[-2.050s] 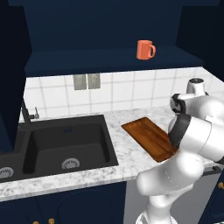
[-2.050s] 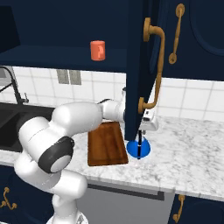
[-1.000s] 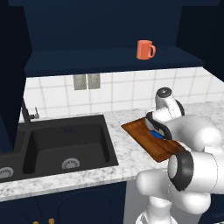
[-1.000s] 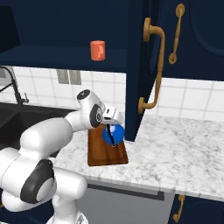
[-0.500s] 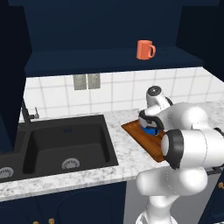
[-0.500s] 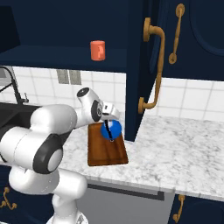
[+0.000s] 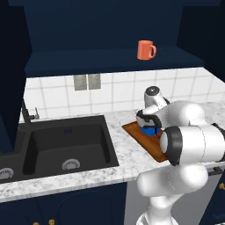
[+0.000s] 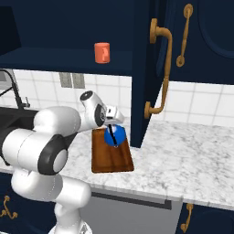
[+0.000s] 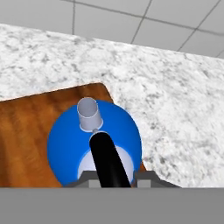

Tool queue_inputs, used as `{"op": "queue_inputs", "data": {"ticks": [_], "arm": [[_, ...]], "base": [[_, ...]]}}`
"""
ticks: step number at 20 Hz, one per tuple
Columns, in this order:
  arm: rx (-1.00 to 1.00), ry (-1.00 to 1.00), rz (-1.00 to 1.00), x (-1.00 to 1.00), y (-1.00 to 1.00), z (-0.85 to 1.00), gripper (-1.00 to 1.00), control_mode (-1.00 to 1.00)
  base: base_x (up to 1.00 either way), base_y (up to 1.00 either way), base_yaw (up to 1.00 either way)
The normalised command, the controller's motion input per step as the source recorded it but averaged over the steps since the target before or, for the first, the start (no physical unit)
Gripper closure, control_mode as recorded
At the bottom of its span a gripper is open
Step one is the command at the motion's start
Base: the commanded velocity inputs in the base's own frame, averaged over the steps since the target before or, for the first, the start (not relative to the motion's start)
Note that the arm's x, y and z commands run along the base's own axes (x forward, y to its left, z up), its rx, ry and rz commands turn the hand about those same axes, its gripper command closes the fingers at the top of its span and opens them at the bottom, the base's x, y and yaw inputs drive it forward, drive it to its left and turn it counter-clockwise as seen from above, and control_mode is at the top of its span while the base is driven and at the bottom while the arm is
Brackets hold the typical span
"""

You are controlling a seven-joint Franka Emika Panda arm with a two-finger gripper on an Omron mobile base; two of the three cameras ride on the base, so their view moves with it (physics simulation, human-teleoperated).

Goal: Pick the kettle from the counter and place it on the tray. Then pick the mug from the cabinet and place it on the tray. Then close the cabinet doors.

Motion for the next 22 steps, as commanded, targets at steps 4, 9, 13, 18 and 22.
{"op": "queue_inputs", "data": {"ticks": [4, 9, 13, 18, 22], "arm": [[0.0, 0.0, 0.11, -0.27, 0.14, -0.01, 1.0, -1.0], [0.0, -0.02, 0.08, -0.16, 0.01, -0.01, 1.0, -1.0], [0.0, 0.0, 0.06, 0.07, 0.22, -0.24, 1.0, -1.0], [0.0, 0.0, 0.06, -0.15, 0.11, -0.11, 1.0, -1.0], [0.0, 0.03, 0.11, -0.25, 0.0, 0.0, 1.0, -1.0]], "base": [[0.0, 0.0, 0.0], [0.0, 0.0, 0.0], [0.0, 0.0, 0.0], [0.0, 0.0, 0.0], [0.0, 0.0, 0.0]]}}
